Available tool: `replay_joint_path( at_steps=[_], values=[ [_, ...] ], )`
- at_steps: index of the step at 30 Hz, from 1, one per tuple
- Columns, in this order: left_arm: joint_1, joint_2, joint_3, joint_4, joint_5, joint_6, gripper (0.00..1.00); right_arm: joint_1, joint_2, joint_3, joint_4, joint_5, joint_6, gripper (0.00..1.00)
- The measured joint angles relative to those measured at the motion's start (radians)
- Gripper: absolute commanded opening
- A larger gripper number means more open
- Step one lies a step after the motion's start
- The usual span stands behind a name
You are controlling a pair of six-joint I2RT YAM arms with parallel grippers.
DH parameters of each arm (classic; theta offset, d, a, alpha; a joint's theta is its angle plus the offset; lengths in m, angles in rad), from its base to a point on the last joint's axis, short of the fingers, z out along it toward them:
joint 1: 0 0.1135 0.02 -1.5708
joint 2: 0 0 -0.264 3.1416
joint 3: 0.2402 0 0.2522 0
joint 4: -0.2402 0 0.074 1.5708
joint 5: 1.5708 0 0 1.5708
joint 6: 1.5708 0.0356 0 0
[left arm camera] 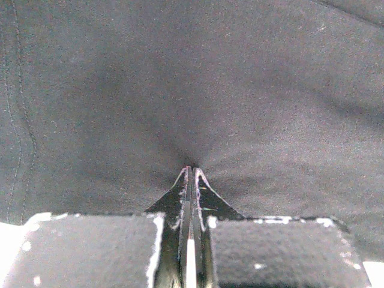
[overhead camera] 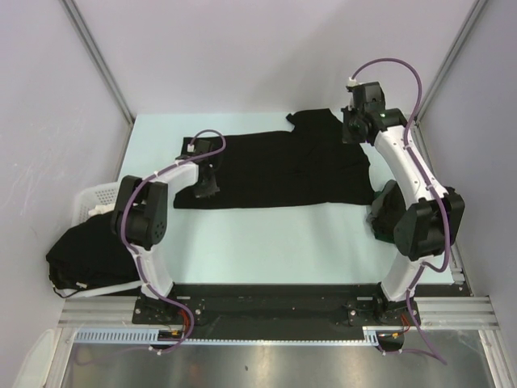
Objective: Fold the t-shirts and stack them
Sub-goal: Fold the flattened tshirt in 1/3 of the way
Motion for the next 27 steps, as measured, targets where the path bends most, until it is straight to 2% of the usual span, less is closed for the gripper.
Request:
replay_joint_path(
  at_steps=[27],
  values=[
    [-0.001, -0.211, -0.285, 0.085, 0.076, -0.051, 0.00, 0.000, -0.051, -0.009, 0.018, -0.013, 0.004, 0.00]
  ],
)
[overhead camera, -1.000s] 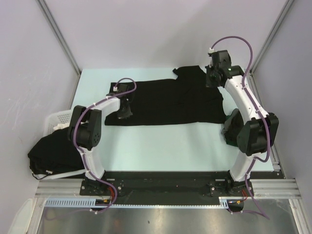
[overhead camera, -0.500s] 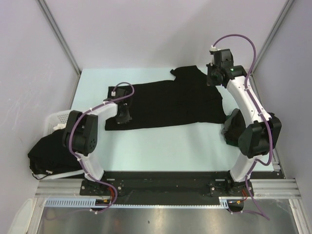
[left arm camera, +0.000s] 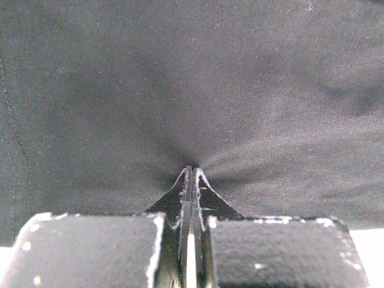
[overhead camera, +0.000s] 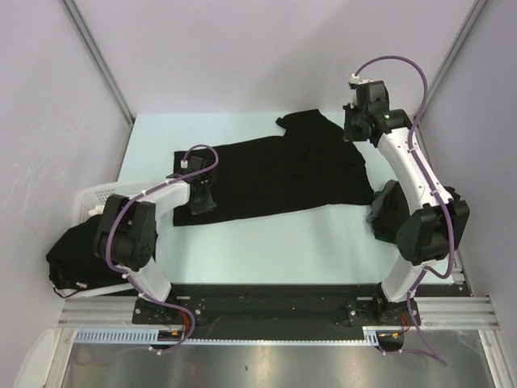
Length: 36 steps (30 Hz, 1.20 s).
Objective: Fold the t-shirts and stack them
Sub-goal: Fold the flattened tshirt in 1/3 of the way
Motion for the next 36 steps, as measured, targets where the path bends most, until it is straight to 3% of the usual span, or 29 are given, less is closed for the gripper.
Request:
replay_joint_path(
  at_steps=[9, 18, 36],
  values=[
    [-0.002, -0.029, -0.035, 0.007, 0.003, -0.007, 0.00, 0.001, -0.007, -0.055, 0.020, -0.011, 0.011, 0.00],
    [-0.002, -0.045, -0.054, 0.013, 0.005, -0.010, 0.00, -0.005, -0.029, -0.257, 0.030, 0.023, 0.027, 0.00],
    [-0.002, -0.029, -0.013, -0.056, 0.018, -0.008, 0.00, -0.016, 0.135, -0.271, 0.071, 0.034, 0.150, 0.00]
  ],
)
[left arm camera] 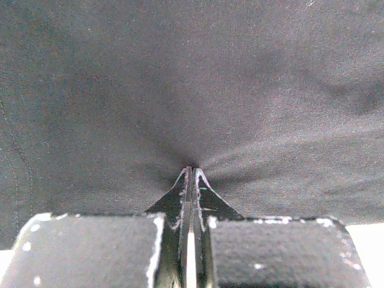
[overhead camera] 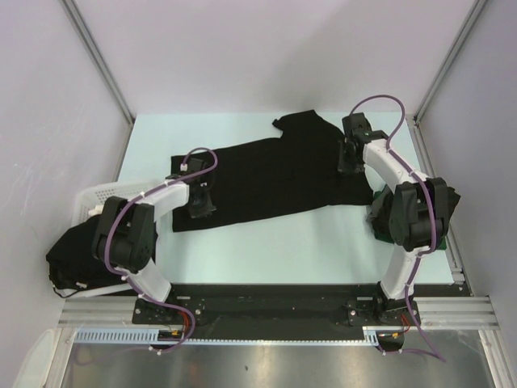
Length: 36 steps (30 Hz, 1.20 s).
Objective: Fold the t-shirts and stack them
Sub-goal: Fold the flattened tshirt in 1/3 of the way
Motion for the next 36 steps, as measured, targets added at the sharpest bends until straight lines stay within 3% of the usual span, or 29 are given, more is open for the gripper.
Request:
replay_joint_path(
  at_steps=[22, 36],
  values=[
    [-0.002, 0.031, 0.042, -0.055, 0.005, 0.014, 0.00, 0.046, 0.017, 0.000, 0.131, -0.048, 0.211, 0.00],
    [-0.002, 0.055, 0.075, -0.086, 0.011, 0.040, 0.00, 0.121, 0.047, -0.006, 0.157, 0.072, 0.174, 0.00]
  ],
)
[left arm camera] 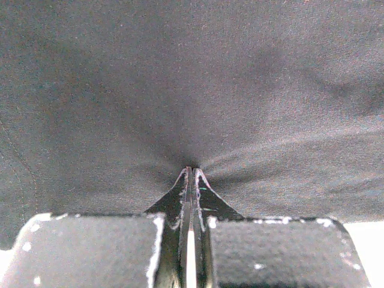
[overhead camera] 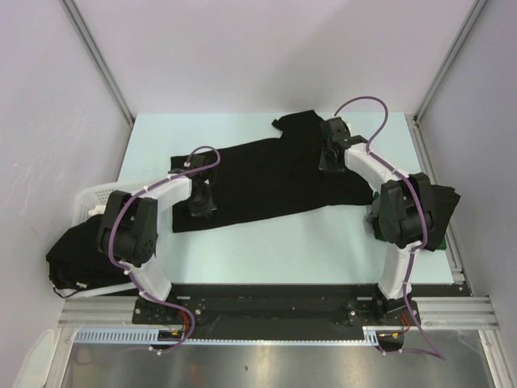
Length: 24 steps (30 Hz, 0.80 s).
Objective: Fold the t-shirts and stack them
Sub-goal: Fold the flattened tshirt in 1/3 of the way
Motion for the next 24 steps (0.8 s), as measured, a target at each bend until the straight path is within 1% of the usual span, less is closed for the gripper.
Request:
replay_joint_path(
  at_steps=[5, 10, 13, 16, 24],
  values=[
    [0.000, 0.011, 0.014, -0.015, 0.002, 0.006, 0.00, -0.002, 0.031, -0.011, 0.006, -0.002, -0.033, 0.00],
    [0.000, 0.019, 0.026, -0.026, 0.003, 0.009, 0.00, -0.016, 0.031, -0.055, 0.080, -0.058, -0.098, 0.00],
    [0.000, 0.024, 0.031, -0.031, 0.006, 0.016, 0.00, -0.033, 0.024, -0.116, 0.152, -0.103, -0.130, 0.00],
    [0.000, 0.026, 0.033, -0.033, 0.008, 0.023, 0.00, -0.056, 0.016, -0.165, 0.191, -0.126, -0.143, 0.00],
    [0.000, 0.042, 0.054, -0.053, 0.010, 0.025, 0.00, -0.067, -0.058, -0.277, 0.269, -0.125, -0.157, 0.00]
  ],
)
